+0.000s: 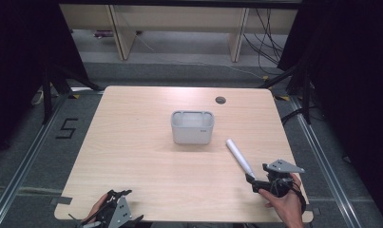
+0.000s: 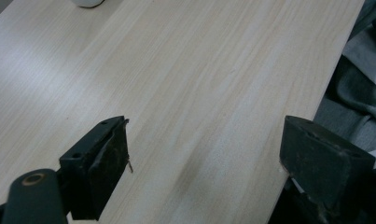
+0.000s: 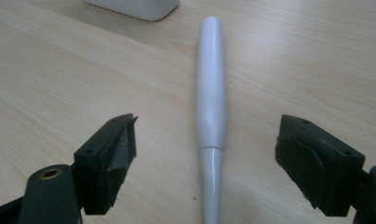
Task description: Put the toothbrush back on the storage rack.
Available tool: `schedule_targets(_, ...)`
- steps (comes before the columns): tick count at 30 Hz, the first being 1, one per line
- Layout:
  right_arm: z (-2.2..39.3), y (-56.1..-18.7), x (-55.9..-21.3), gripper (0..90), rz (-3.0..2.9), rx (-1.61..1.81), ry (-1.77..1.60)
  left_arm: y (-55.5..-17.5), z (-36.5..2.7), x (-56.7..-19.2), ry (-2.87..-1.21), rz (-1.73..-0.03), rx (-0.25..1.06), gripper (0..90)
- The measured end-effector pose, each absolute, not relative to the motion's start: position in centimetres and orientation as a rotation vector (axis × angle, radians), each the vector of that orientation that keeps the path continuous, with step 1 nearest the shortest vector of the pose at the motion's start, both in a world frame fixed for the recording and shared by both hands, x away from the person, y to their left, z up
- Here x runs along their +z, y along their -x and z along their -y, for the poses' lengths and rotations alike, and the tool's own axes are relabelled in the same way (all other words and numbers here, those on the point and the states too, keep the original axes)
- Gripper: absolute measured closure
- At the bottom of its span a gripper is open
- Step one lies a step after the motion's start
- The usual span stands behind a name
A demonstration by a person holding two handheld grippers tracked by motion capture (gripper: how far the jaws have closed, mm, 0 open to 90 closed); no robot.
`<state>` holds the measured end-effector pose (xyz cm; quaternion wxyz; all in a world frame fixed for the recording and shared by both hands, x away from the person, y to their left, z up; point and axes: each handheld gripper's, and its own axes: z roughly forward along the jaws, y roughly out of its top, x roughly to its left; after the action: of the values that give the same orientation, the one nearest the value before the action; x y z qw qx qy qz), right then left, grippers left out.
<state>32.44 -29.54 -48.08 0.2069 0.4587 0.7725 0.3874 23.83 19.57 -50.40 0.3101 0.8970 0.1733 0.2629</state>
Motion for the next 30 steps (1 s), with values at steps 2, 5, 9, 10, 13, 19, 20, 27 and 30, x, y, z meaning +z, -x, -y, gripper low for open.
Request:
schedule_targets(2,29.4,-32.5,-48.0,21.3,-2.156,1.075,-1.286,-23.8,-19.6,-50.4,-2.373,-0.46,0.691,15.0)
schedule_targets(5,29.2,-32.7,-47.9,21.4,-2.154,1.073,-1.272,-23.8,-19.6,-50.3,-2.379,-0.459,0.689,15.0)
schedule_targets(9,28.9,-33.0,-47.7,21.8,-2.156,1.065,-1.277,-23.8,-19.6,-50.3,-2.378,-0.462,0.69,15.0)
schedule_targets(10,28.8,-33.3,-47.6,23.2,-2.152,1.042,-1.282,-23.8,-19.6,-50.3,-2.377,-0.464,0.69,15.0)
schedule_targets(13,28.6,-33.7,-47.5,24.9,-2.141,1.042,-1.292,-23.8,-19.6,-50.3,-2.377,-0.464,0.69,15.0)
schedule_targets(19,28.4,-34.5,-47.1,30.3,-2.145,1.021,-1.335,-23.8,-19.6,-50.4,-2.362,-0.472,0.707,15.0)
schedule_targets(20,28.4,-34.7,-47.1,30.7,-2.132,1.015,-1.334,-23.8,-19.6,-50.5,-2.36,-0.473,0.708,15.0)
schedule_targets(27,28.3,-36.2,-46.7,43.4,-2.131,0.997,-1.319,-23.8,-19.6,-50.4,-2.368,-0.469,0.696,15.0)
schedule_targets(30,27.9,-36.6,-46.6,47.9,-2.138,1.013,-1.363,-23.8,-19.6,-50.4,-2.371,-0.469,0.692,15.0)
